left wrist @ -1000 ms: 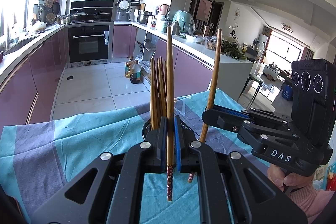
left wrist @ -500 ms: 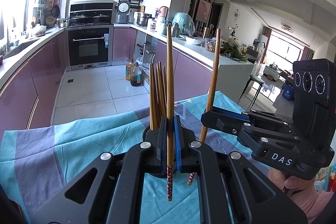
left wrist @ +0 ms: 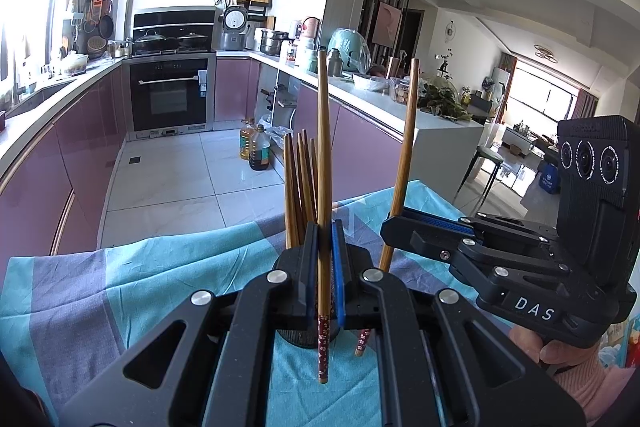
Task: Organize utensils
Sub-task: 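Hold both chopsticks upright and move them over the mesh cup opening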
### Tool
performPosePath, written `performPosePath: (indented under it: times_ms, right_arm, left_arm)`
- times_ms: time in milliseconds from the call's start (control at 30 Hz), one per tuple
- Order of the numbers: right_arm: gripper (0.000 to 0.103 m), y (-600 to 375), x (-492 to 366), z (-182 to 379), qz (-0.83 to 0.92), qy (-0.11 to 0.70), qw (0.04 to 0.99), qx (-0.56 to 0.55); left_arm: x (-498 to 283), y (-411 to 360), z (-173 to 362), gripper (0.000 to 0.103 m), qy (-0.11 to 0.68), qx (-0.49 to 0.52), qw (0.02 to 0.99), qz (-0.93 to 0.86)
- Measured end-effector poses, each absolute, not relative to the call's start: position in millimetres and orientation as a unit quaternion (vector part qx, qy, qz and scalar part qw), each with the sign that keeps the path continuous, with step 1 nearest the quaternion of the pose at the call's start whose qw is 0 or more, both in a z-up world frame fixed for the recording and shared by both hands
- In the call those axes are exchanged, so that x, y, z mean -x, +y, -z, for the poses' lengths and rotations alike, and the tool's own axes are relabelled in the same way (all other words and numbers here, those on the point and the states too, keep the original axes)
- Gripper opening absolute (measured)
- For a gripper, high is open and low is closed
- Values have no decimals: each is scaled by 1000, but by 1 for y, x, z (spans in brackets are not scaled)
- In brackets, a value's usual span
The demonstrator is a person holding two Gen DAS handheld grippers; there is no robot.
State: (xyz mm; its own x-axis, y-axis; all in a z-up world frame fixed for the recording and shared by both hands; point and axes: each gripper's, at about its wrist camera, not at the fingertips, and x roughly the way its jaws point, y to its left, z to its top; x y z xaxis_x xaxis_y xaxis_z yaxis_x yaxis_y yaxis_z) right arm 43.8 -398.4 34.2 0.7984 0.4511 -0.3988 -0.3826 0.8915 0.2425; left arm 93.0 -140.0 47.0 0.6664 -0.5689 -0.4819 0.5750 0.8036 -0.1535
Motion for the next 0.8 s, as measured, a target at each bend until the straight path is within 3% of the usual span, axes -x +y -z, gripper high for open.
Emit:
performPosePath:
  times_ms: [800]
  right_arm:
    - [6, -399, -47, -37, -220, 220, 947, -76]
  left_arm:
    - [-90, -149, -59, 8, 242, -14, 918, 313]
